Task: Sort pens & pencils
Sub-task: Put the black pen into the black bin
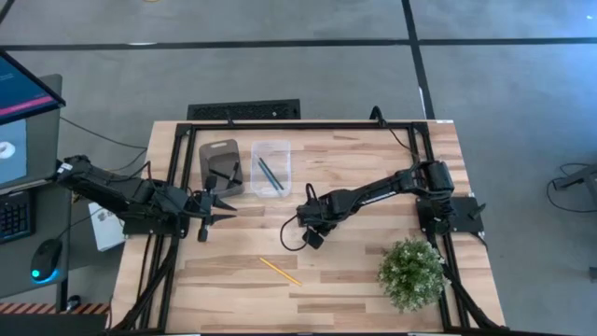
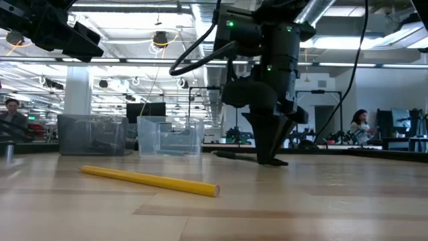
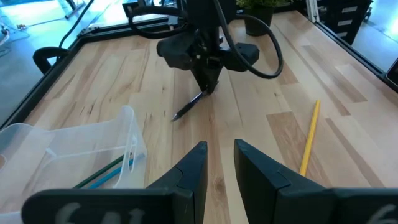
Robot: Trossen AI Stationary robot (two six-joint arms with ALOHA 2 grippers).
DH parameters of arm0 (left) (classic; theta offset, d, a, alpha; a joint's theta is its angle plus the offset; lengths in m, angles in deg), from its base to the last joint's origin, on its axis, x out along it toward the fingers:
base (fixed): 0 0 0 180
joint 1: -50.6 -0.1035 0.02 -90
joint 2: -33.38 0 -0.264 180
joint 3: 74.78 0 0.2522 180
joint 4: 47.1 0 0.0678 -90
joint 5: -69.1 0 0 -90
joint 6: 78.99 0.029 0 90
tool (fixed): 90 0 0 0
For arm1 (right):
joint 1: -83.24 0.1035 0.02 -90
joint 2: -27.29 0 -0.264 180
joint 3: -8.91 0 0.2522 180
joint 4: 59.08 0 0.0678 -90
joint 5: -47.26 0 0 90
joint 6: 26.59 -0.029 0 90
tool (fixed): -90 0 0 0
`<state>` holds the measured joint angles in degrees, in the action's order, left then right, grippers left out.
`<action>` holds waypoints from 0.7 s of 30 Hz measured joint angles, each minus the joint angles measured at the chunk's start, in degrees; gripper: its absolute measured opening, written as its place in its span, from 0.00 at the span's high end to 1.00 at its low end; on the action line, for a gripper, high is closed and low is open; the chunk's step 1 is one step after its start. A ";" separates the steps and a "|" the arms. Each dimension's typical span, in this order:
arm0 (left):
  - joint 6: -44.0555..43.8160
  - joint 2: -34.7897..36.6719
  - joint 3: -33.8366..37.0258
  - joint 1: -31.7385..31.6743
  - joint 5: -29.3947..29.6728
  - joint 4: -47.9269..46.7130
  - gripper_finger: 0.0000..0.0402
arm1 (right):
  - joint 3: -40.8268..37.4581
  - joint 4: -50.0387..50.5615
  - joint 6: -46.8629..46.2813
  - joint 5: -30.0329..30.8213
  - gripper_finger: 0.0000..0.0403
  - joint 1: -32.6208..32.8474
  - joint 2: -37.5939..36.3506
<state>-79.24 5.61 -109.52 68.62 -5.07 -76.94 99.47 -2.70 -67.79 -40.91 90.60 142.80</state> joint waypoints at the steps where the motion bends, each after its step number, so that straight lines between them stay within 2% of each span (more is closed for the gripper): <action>1: 0.01 0.01 0.00 0.00 0.00 0.00 0.82 | 0.04 -0.07 0.50 0.00 0.79 0.00 0.00; 15: 0.02 0.00 0.00 0.00 -0.02 0.02 0.82 | 0.29 -2.62 4.33 -0.22 0.79 -0.33 -0.13; 21: 0.02 0.01 0.00 0.00 -0.02 0.02 0.82 | 3.96 -2.66 8.27 -0.26 0.79 -0.52 -0.24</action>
<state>-79.22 5.63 -109.52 68.62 -5.09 -76.92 103.43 -5.36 -59.52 -41.17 90.07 142.56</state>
